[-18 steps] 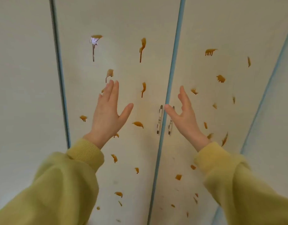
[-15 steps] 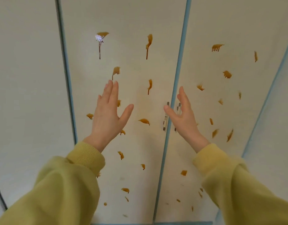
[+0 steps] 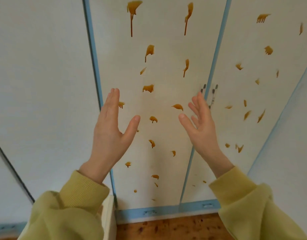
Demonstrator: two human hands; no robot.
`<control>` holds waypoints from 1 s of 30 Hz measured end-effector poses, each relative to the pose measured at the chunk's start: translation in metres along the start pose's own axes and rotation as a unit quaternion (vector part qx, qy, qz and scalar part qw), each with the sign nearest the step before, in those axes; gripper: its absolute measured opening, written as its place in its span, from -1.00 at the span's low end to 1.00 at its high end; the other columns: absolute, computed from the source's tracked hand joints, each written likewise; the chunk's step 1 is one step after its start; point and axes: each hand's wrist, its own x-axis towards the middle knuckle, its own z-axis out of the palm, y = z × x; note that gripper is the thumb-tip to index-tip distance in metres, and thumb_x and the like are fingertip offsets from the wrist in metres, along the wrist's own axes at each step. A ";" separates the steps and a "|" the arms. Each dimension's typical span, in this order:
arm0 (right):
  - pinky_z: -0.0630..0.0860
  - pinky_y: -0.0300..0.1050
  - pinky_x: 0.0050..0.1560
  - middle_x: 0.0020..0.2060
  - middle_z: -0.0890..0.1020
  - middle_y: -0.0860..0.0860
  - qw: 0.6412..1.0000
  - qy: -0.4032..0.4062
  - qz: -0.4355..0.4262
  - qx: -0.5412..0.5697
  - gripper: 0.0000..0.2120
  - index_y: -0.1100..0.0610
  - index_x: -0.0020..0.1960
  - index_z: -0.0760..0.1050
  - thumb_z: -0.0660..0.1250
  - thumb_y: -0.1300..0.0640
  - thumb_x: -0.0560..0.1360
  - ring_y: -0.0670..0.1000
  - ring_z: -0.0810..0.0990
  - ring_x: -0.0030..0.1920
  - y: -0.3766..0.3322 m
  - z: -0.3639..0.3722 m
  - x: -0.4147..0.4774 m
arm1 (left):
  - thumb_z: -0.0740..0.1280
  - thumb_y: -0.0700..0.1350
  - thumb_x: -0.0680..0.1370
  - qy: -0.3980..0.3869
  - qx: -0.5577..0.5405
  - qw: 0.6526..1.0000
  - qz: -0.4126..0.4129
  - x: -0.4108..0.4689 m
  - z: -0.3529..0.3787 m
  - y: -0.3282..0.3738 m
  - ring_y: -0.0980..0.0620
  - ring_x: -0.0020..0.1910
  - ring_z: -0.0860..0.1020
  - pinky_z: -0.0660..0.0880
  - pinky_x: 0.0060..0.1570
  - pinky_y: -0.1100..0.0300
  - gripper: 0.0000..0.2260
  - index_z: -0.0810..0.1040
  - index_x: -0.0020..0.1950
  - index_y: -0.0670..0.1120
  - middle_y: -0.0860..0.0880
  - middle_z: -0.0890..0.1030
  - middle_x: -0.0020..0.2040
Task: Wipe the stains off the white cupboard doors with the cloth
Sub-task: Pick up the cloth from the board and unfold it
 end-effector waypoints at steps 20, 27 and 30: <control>0.39 -0.14 0.27 0.34 0.30 -0.13 0.990 -0.071 0.118 -0.023 -0.31 -0.09 0.47 0.01 0.32 0.08 0.47 -0.15 0.41 0.27 0.061 0.067 0.009 | 0.24 0.11 0.46 0.013 -0.056 0.982 -0.182 -0.020 -0.007 -0.097 0.23 0.28 0.35 0.29 0.27 0.19 -0.37 0.17 0.48 -0.04 0.12 0.37 0.29; 0.47 -0.34 0.10 0.36 0.33 -0.03 0.977 -0.103 0.186 -0.004 -0.33 -0.02 0.49 0.04 0.30 0.03 0.49 -0.19 0.47 0.15 0.082 0.120 0.020 | 0.25 -0.02 0.54 0.004 -0.067 0.962 -0.266 -0.015 -0.005 -0.140 0.18 0.24 0.39 0.32 0.19 0.27 -0.53 0.25 0.43 -0.04 0.00 0.43 0.33; 0.44 0.00 0.26 0.35 0.35 -0.02 0.960 -0.128 0.250 0.019 -0.32 -0.05 0.48 0.06 0.31 -0.08 0.47 -0.27 0.46 0.06 0.090 0.149 0.011 | 0.25 -0.03 0.55 0.001 -0.096 0.944 -0.316 -0.018 -0.009 -0.163 0.16 0.17 0.44 0.33 0.02 0.45 -0.60 0.34 0.37 -0.03 0.00 0.48 0.25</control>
